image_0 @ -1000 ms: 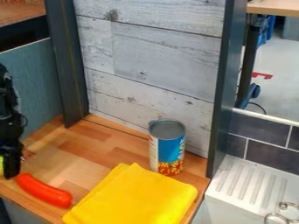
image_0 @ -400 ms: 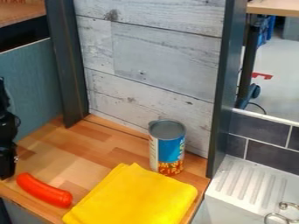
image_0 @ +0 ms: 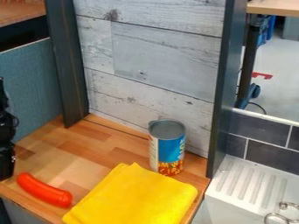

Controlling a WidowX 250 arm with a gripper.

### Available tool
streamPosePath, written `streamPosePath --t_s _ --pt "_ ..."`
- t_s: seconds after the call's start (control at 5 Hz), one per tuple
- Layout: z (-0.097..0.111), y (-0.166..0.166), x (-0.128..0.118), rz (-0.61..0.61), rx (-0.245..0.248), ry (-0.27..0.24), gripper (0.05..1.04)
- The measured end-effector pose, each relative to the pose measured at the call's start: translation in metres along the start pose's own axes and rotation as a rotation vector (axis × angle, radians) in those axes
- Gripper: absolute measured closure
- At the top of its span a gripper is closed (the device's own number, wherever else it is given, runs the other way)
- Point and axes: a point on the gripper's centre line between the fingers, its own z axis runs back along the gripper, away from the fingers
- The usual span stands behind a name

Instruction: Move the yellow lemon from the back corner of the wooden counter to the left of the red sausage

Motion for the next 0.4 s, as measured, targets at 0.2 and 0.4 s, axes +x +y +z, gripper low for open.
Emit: streamPosePath --t_s 0.2,0.4 --pt "0.0 -0.002 0.001 -0.001 -0.006 -0.005 0.075" --pt "0.041 -0.007 0.005 -0.022 0.068 -0.074 0.075"
